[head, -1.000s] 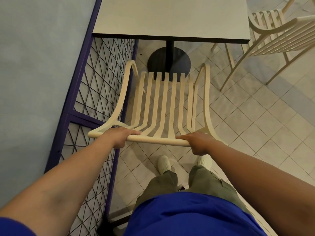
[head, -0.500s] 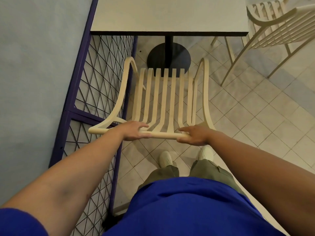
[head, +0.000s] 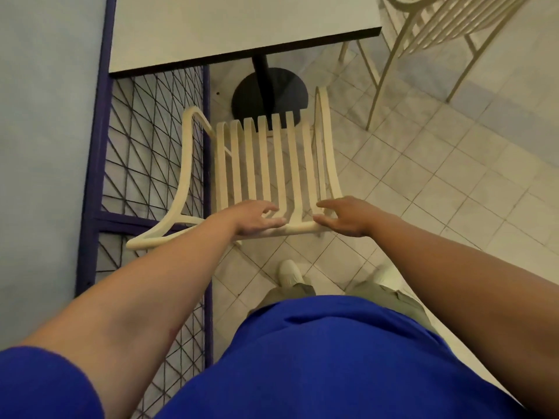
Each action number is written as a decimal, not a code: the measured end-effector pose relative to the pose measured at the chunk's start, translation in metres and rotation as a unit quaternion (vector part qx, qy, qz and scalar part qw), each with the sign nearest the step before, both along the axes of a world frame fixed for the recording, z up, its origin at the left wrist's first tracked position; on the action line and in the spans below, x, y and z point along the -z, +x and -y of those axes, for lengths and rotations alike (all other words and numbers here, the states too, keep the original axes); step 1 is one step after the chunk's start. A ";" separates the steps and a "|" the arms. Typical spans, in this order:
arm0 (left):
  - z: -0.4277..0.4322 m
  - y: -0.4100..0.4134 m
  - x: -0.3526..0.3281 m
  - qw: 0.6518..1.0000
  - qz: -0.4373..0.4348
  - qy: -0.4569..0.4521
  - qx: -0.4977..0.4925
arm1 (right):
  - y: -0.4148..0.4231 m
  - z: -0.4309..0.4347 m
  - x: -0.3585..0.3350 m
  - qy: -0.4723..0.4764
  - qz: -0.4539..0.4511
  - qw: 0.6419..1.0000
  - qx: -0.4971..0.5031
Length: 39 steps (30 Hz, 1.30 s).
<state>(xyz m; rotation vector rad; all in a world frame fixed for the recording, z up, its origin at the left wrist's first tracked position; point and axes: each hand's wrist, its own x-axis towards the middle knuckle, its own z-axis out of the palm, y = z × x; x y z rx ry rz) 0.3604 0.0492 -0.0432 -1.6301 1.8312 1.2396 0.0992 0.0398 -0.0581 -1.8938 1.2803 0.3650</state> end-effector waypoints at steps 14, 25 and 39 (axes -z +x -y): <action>0.043 -0.232 0.000 0.999 -0.027 -0.029 -0.038 | -0.215 0.015 0.012 0.031 -0.012 0.997 0.074; 0.087 -0.378 0.001 0.997 -0.074 0.014 0.015 | -0.351 0.034 0.005 0.044 -0.044 0.991 0.121; 0.254 -0.457 0.024 0.997 -0.064 0.028 0.021 | -0.440 0.211 0.011 0.031 -0.064 0.988 0.141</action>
